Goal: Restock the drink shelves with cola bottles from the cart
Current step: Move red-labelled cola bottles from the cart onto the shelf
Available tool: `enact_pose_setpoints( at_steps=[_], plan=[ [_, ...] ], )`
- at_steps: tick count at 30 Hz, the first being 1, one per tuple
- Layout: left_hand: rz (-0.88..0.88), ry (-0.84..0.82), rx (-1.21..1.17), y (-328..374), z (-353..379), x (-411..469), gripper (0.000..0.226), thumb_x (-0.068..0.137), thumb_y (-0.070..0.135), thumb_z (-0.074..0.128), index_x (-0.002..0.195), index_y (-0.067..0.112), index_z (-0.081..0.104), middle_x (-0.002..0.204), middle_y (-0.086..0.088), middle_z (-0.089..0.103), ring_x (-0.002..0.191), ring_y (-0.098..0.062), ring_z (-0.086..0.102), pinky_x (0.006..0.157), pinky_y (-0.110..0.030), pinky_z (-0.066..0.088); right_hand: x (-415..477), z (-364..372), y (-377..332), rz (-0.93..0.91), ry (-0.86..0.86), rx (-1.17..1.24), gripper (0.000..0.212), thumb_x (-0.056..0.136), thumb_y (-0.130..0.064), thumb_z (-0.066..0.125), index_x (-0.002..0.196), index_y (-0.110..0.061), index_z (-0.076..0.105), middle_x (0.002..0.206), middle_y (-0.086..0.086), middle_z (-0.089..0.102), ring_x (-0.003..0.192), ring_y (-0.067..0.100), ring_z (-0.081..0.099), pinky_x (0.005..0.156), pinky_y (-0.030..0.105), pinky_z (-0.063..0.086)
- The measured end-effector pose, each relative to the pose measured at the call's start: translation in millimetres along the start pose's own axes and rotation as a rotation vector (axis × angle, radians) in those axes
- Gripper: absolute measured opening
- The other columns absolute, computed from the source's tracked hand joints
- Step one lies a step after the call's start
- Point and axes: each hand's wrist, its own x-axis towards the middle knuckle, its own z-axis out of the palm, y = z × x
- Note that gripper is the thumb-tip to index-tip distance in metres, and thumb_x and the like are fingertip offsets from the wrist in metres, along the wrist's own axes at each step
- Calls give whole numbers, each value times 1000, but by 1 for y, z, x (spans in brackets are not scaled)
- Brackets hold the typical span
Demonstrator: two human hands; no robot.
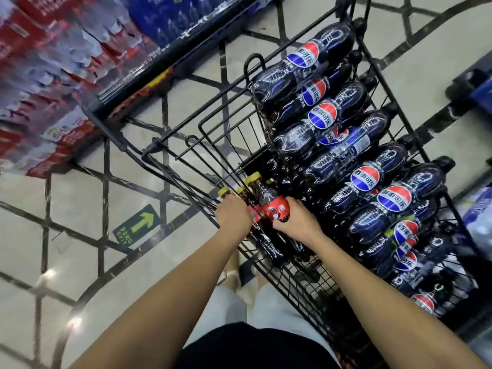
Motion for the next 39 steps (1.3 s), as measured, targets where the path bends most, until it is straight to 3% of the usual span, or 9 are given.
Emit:
enact_pose_setpoints(
  at_steps=[5, 10, 13, 18, 21, 26, 30, 33, 39],
  plan=[
    [-40, -155, -396, 3, 16, 10, 63, 91, 35, 64, 128, -13, 46, 137, -29, 42, 120, -35, 51, 91, -40, 47, 2, 3, 6, 26, -16, 183, 47, 74, -30, 73, 115, -19, 52, 102, 3, 59, 90, 22, 60, 79, 41, 53],
    [-270, -358, -962, 14, 47, 5, 57, 86, 35, 70, 129, 2, 51, 124, -14, 60, 108, -28, 60, 94, -35, 50, 5, 1, 10, 66, 11, 360, 46, 77, -24, 74, 117, -15, 53, 104, 6, 63, 94, 23, 62, 87, 44, 52],
    [-327, -257, -1036, 16, 57, 4, 65, 81, 35, 75, 127, 1, 43, 107, -7, 57, 93, -23, 55, 85, -30, 47, 7, 3, 12, 76, 18, 420, 45, 78, -23, 74, 117, -14, 53, 104, 6, 64, 95, 23, 62, 87, 44, 52],
    [-372, -220, -1071, 14, 57, 5, 69, 81, 32, 73, 133, 0, 41, 121, -15, 60, 107, -30, 60, 96, -39, 49, 6, 1, 10, 63, -30, 436, 42, 79, -16, 72, 116, -13, 53, 101, 4, 63, 91, 18, 61, 82, 33, 50],
    [-358, -212, -1163, 11, 52, 2, 68, 80, 29, 71, 134, 0, 41, 119, -15, 61, 107, -31, 60, 97, -43, 50, 3, -4, 8, 62, -98, 457, 41, 81, -11, 70, 116, -15, 49, 94, -5, 59, 82, 6, 57, 68, 16, 45],
    [-222, -79, -1128, 11, 34, -12, 65, 82, 30, 71, 124, 2, 30, 105, -5, 52, 98, -22, 55, 81, -30, 43, -9, -14, 2, 22, -76, 486, 27, 78, 2, 69, 95, -14, 55, 78, -5, 58, 61, -4, 52, 56, 9, 41],
    [-9, 34, -1052, 10, 14, -33, 38, 80, 22, 72, 102, 13, 42, 92, -1, 57, 81, -13, 59, 74, -22, 46, -30, -22, -7, -28, 43, 528, 32, 74, 9, 70, 78, -18, 53, 71, -4, 56, 52, -5, 49, 53, 8, 41],
    [183, 84, -1007, -2, 3, -41, 37, 80, 17, 73, 90, 19, 38, 79, 13, 47, 67, 7, 44, 53, -5, 35, -50, -19, -8, -29, 129, 519, 34, 74, 4, 73, 101, -5, 55, 78, -5, 57, 59, -5, 51, 57, 6, 41],
    [474, 53, -979, -28, -17, -54, 39, 81, 14, 70, 99, 22, 36, 87, 14, 49, 76, 3, 49, 67, -15, 38, -89, -10, -31, -4, 282, 494, 65, 74, -11, 77, 129, -8, 43, 114, 9, 57, 97, 18, 59, 86, 29, 50]
  ],
)
